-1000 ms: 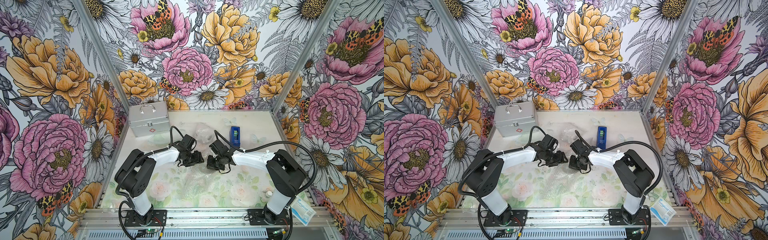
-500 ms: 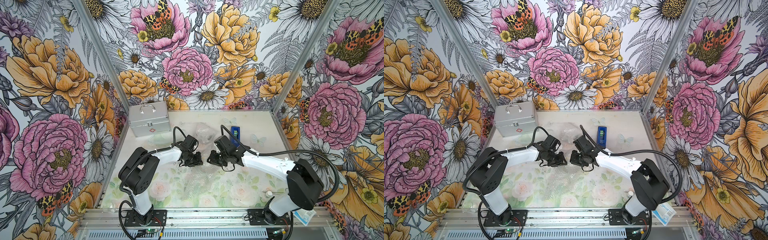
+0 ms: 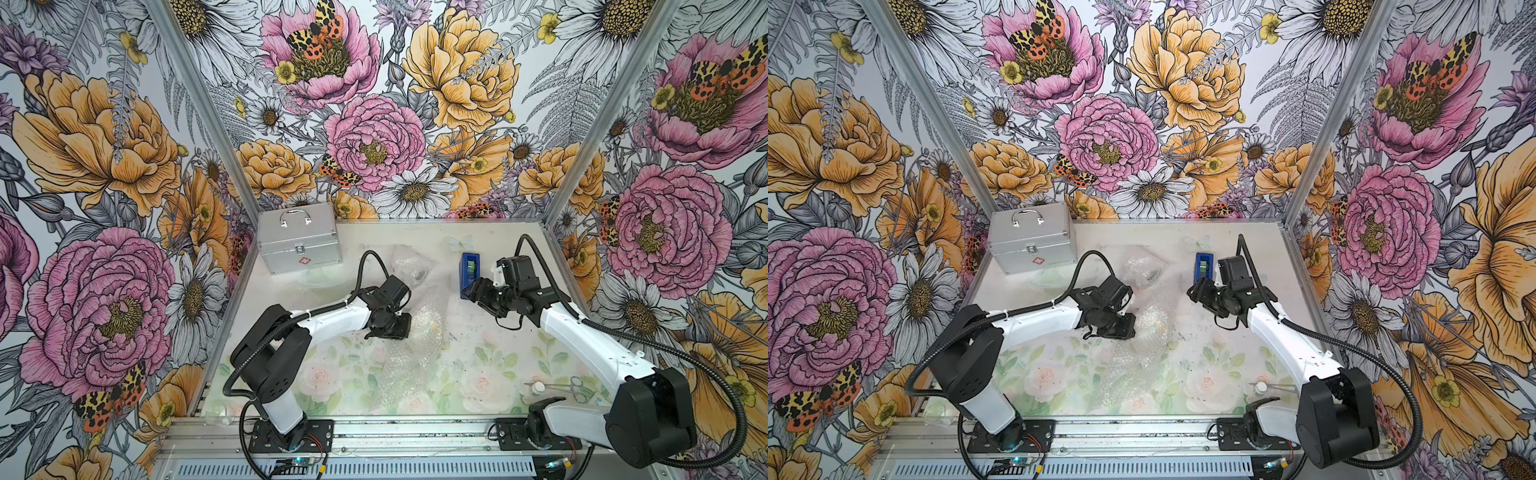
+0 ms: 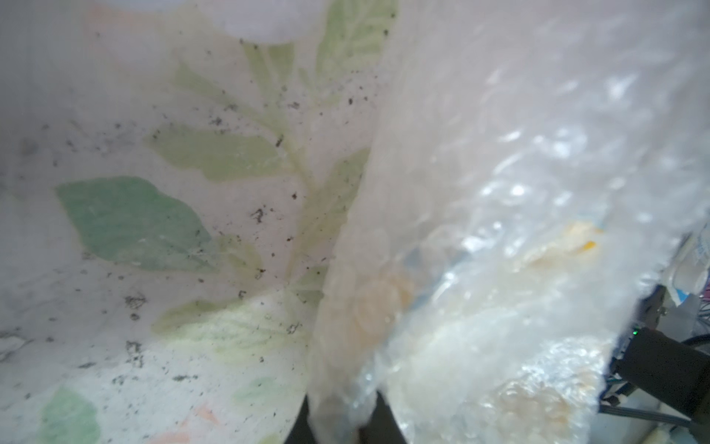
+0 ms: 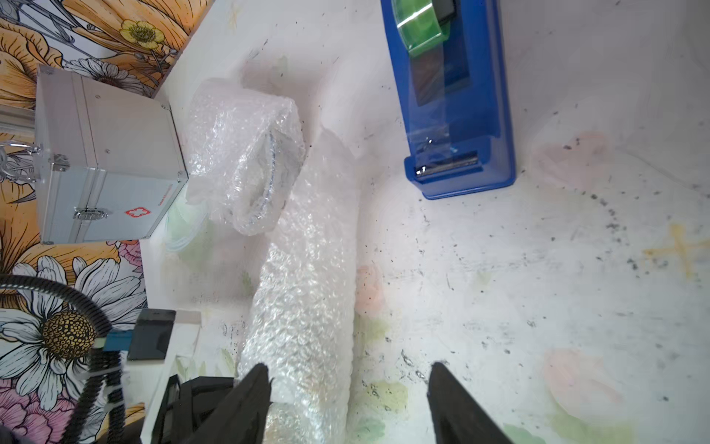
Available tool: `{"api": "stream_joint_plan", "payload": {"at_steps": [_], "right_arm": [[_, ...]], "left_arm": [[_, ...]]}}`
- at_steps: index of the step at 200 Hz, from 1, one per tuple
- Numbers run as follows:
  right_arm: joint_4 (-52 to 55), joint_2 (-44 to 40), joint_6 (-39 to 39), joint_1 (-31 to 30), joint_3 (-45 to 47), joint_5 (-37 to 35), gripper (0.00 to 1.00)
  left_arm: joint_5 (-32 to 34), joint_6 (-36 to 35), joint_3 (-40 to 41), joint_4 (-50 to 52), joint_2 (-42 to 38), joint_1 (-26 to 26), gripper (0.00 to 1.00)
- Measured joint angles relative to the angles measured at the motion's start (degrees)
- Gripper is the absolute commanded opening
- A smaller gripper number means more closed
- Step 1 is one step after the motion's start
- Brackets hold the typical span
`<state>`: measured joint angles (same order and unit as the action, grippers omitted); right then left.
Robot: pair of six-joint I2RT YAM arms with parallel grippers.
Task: Wrap bowls in bubble wrap
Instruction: Wrap the bowl in bubble wrap.
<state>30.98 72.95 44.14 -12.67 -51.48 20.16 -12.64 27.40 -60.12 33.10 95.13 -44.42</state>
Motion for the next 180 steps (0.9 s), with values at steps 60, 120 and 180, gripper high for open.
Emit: {"api": "stream_joint_plan", "payload": {"at_steps": [60,120,180], "right_arm": [[-0.24,3.58,-5.03,3.65,-5.14,8.04,0.71],[-0.59,4.72,-5.92,3.45,-5.25,10.29,0.1],[-0.66,3.56,-6.29,-7.89,-6.91,8.17,0.0]], "left_arm": [[6.88,-6.4,-1.29,1.79,-7.61,-7.85,0.0],[9.27,-6.84,-1.57,2.93,-7.3,-6.95,0.0],[1.4,1.16,-1.99,0.42,2.71,3.63,0.0]]}}
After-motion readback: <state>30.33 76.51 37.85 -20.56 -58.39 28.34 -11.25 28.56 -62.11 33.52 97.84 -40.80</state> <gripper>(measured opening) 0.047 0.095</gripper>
